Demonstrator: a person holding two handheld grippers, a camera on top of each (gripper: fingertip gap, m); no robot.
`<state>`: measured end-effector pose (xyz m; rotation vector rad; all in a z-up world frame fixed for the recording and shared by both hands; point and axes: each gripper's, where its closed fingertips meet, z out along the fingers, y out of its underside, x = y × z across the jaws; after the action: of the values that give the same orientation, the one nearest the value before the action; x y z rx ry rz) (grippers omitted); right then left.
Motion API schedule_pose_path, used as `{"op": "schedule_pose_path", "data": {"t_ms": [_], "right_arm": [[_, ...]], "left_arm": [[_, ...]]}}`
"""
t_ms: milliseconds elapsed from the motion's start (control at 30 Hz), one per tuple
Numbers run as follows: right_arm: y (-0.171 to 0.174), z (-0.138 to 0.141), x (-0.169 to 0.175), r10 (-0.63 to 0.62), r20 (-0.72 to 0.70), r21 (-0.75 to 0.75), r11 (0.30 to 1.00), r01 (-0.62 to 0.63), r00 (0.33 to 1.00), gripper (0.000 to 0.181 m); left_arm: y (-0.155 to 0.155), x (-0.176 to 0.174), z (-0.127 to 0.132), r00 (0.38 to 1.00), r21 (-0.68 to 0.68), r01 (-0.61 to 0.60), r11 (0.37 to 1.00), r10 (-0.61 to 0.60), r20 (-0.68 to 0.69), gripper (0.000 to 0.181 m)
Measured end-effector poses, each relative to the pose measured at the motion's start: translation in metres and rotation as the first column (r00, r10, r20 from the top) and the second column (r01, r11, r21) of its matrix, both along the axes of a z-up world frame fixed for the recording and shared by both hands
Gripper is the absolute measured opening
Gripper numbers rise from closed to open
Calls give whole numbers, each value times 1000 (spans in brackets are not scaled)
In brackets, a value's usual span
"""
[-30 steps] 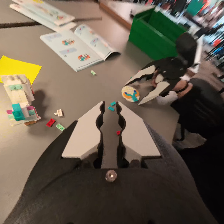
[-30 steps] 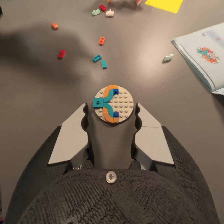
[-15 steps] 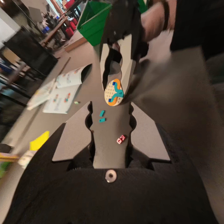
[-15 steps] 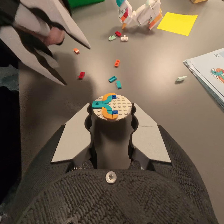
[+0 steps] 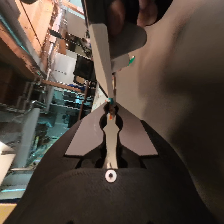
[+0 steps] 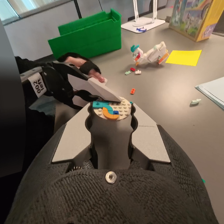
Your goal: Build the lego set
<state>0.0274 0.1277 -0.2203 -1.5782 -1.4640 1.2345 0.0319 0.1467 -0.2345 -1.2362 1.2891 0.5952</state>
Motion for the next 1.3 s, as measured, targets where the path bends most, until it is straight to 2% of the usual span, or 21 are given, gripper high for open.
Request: {"op": "schedule_pose_path", "data": {"t_ms": [100,167,300,433,533,600,700,933,1167,1300], "right_arm": [[-3,5,-1,23,-21,51,998,-22,999,68],[1,4,0,11,-18,74,997,-10,1000,68],[17,-20,-9,-43,131,115,993,28,990,60],[1,-30,-47,16,208,108,993,-40,978,41],[-27,-37,-80,116,245,87,986,-141,962,34],[-44,-45,-96,180,287,111,969,-220,941,32],[-54,-56,-113,249,350,199,922,-332,903,30],[-61,-60,-133,372,383,163,874,-458,846,22],[-65,-66,-139,388,409,154,863,-482,826,6],[-62,-65,-134,356,419,184,867,-462,835,6]], "left_arm": [[-12,-14,7,999,57,-35,998,37,-37,5],[-22,-35,8,993,91,-82,992,89,-72,5],[-38,-105,10,949,153,-275,949,294,-119,5],[-51,-179,16,862,168,-489,856,504,-62,5],[-56,-210,16,817,166,-569,805,576,9,4],[-55,-215,7,815,142,-574,806,579,10,5],[-52,-211,8,823,150,-564,812,568,16,5],[-52,-204,-1,841,133,-531,837,540,-35,4],[-52,-202,-6,852,109,-514,851,521,-45,5],[-52,-201,-7,854,105,-511,853,518,-54,5]]}}
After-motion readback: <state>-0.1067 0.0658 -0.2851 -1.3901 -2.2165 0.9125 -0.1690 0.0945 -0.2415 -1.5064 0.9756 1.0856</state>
